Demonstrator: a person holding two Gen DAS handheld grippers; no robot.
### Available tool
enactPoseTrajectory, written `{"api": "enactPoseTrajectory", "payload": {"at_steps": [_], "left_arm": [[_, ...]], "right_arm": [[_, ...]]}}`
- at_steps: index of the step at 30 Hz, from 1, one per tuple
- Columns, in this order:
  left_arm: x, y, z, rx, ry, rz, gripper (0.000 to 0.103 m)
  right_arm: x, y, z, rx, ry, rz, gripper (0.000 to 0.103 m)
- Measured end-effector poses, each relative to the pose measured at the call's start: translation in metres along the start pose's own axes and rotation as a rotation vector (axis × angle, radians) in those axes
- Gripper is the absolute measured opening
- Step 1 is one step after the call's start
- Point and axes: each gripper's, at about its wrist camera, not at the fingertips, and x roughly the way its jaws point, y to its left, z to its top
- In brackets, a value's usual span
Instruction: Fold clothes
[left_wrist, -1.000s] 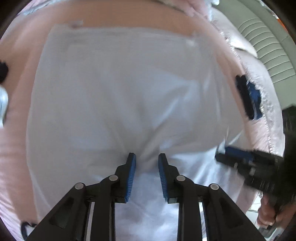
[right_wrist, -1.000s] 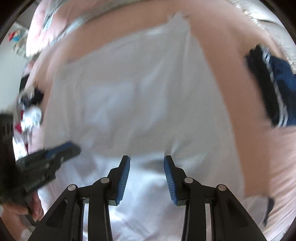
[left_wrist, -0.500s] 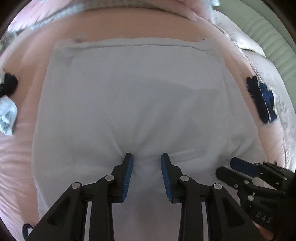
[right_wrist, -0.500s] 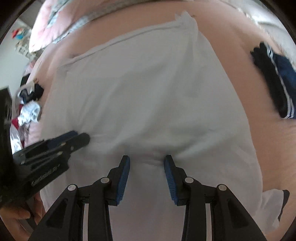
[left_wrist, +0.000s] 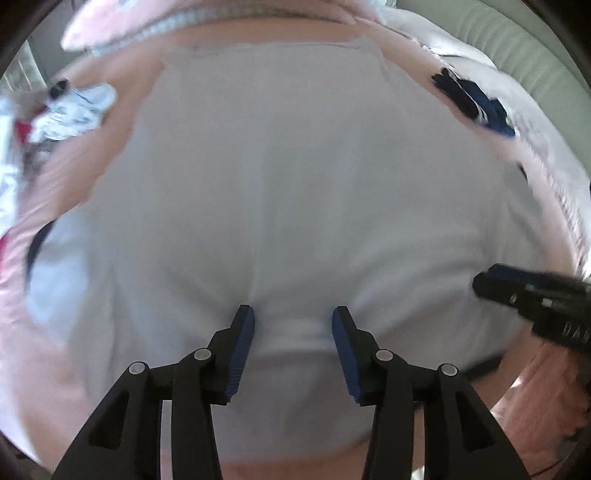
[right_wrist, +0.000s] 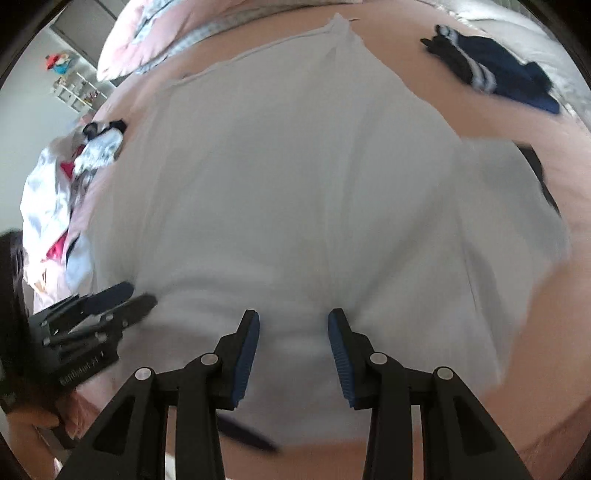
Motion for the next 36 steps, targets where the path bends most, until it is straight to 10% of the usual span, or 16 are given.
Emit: {"api": "enactPoseTrajectory", "payload": {"at_steps": [11,15,22,33,36], "left_arm": [[-0.022,0.003,-0.054,-0.119,-0.07,-0.037,0.045],[-0.023,0.009,-0.059,-0.204,-0.132,-0.112,0.045],[-0.034,0.016,-0.069,-0.202,-0.233,-0.197,0.045],[-0.002,-0.024,-0.028,-0.16,-0.202,-0.268,0.045],[0.007,-0.025,-0.026,-0.161,-0.167,-0.276,0.045]], "right_arm": [[-0.008,0.01,-0.078,-0.158,-0.049,-0.1,0.045],[-0.027,-0.007,-0.094,-0.129,-0.097,-0.018,0.045],[-0.092,-0.116,-0.061,0.209,-0.275,0.13,0.045],[-0.049,-0.215,-0.02,0.392,-0.197,0.19,0.045],[-0.055,-0.221,-0.017,0.35,-0.242,0.124,0.023]]}}
